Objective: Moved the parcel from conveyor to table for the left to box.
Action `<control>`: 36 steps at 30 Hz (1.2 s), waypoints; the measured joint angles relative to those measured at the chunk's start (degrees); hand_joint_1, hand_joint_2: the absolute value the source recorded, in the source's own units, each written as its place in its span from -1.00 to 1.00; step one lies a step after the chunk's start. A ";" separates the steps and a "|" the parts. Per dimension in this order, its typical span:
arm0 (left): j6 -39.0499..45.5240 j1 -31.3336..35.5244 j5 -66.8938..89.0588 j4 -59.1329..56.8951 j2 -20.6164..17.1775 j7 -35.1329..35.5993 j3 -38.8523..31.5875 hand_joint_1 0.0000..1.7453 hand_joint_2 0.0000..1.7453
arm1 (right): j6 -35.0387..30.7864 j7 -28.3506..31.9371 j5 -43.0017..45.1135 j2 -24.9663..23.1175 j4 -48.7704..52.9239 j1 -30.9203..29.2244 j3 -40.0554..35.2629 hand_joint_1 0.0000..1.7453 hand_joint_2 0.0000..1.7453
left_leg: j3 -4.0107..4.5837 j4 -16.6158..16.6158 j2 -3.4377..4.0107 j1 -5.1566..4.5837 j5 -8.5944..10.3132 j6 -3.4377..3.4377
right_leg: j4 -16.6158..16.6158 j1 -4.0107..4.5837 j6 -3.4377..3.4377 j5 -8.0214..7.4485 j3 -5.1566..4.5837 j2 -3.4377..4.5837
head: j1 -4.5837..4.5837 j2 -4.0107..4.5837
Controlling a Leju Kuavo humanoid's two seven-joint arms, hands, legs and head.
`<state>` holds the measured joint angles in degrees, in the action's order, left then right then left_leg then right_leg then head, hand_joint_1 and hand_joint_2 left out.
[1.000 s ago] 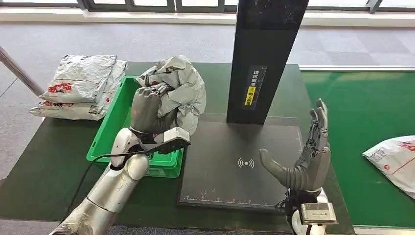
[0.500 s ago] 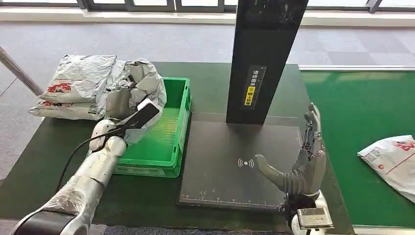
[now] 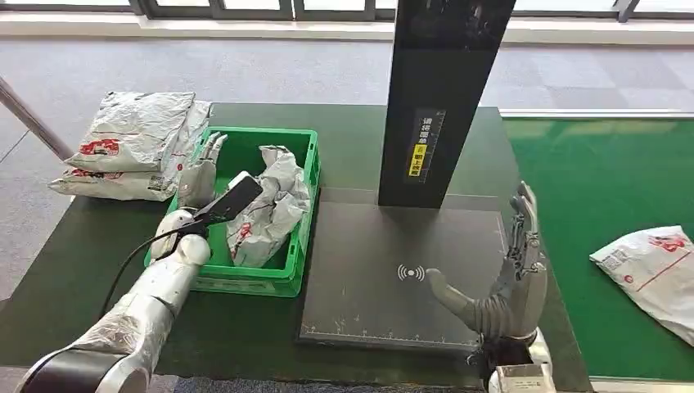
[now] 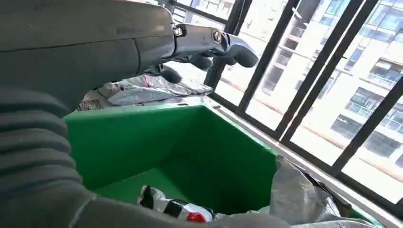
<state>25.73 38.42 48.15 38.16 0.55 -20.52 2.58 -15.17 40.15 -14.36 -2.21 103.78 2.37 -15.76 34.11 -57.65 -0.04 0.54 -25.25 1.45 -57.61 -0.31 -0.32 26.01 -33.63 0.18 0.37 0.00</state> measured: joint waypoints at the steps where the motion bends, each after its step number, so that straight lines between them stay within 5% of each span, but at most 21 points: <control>1: -0.11 0.00 -0.02 0.02 0.11 -0.11 -0.04 -1.00 -1.00 | -0.18 0.00 -0.04 0.00 0.20 0.27 0.00 -1.00 1.00 | 0.00 0.00 0.00 0.00 0.00 0.00 | 0.00 0.00 0.00 0.00 0.00 0.00 | 0.00 0.00; 21: -2.43 -3.60 -8.06 8.46 1.31 -2.83 -0.11 -1.00 -1.00 | -3.67 -0.41 -4.38 0.09 -0.17 0.63 0.56 -1.00 1.00 | -0.01 0.00 0.05 -0.01 -0.01 0.01 | -0.01 0.00 0.00 0.00 0.01 0.03 | 0.00 0.00; 30: -19.71 -33.59 -39.57 42.24 5.60 -12.97 1.97 -1.00 -1.00 | -14.14 -8.90 -20.97 -3.13 -6.19 0.61 16.86 -1.00 1.00 | -0.06 -0.01 0.16 -0.17 -0.45 -0.32 | 0.09 -0.17 0.35 0.32 0.05 0.11 | 0.00 0.00; 36: -37.69 -43.12 -42.18 52.32 8.35 -17.02 2.10 -1.00 -1.00 | -20.68 -15.03 -35.58 -3.65 -9.90 0.69 27.68 -1.00 1.00 | -0.07 -0.02 0.05 -0.24 -0.58 -0.51 | 0.11 -0.25 0.45 0.38 0.19 -0.05 | 0.00 0.00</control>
<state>-11.96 -4.70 5.97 90.48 8.90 -37.54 4.68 -35.85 25.12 -49.94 -5.86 93.88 3.06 11.92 34.04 -57.67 0.01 0.29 -25.82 0.94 -57.50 -0.55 0.12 26.40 -33.44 0.13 0.37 0.00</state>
